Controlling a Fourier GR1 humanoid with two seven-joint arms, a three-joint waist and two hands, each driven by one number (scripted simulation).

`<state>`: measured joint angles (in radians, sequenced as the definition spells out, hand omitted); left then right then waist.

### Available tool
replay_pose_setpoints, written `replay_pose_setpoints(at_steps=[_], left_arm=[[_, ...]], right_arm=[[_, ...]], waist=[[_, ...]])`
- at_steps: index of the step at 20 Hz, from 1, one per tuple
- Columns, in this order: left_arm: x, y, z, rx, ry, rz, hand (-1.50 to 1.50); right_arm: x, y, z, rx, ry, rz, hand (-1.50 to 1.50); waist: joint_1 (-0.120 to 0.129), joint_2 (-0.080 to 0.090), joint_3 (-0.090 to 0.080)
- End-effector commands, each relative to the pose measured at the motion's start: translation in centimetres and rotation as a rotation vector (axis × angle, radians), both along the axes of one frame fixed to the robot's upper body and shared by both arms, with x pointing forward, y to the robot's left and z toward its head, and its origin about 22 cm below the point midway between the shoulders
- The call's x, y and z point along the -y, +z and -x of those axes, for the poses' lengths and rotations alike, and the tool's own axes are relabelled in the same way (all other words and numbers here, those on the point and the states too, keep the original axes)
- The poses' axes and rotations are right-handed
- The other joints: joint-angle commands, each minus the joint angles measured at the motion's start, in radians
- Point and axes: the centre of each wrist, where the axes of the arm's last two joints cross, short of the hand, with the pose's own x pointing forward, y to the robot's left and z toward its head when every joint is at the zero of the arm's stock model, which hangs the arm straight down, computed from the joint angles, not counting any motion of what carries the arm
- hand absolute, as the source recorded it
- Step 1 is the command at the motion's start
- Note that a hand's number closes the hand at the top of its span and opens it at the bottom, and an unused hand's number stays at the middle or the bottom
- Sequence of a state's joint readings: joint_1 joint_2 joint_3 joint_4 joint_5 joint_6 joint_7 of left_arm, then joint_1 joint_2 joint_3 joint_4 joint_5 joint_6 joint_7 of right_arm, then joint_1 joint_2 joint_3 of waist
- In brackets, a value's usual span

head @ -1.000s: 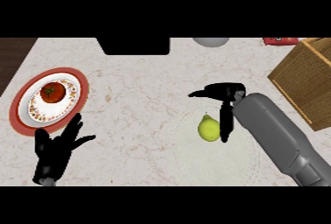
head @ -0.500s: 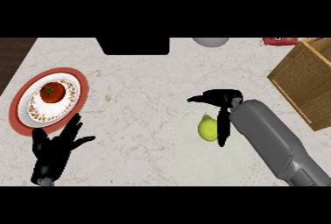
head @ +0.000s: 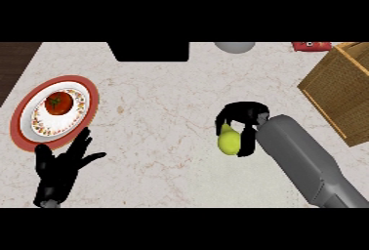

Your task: Pick the pear from the placemat and place it in the basket

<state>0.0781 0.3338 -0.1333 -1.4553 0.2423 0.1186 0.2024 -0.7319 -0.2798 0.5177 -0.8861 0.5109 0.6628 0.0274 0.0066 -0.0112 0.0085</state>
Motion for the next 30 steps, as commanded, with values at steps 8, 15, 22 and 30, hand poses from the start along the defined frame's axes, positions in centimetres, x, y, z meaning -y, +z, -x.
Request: replay_pose_setpoints(at_steps=[8, 15, 22, 30], left_arm=[[-1.9, -2.2, 2.2, -0.157, 0.027, -0.016, 0.0], [-2.7, -3.2, 4.5, -0.17, 0.16, -0.018, 0.0], [-3.8, -2.7, 6.5, -0.161, 0.187, -0.017, 0.0], [-3.7, -2.1, 6.4, -0.163, 0.155, -0.013, 0.0]], right_arm=[[1.4, -1.7, 2.2, 0.144, 0.059, 0.006, 1.5], [8.2, -1.2, 8.7, 0.515, 0.127, 0.038, 1.5], [10.7, 0.3, 11.8, 0.494, -0.233, -0.543, 1.5], [16.5, 10.5, 14.0, 0.668, -0.402, -0.81, 1.5]], waist=[[-0.015, 0.007, -0.009], [-0.152, -0.027, -0.01], [-0.183, -0.023, -0.006], [-0.143, -0.015, -0.012]])
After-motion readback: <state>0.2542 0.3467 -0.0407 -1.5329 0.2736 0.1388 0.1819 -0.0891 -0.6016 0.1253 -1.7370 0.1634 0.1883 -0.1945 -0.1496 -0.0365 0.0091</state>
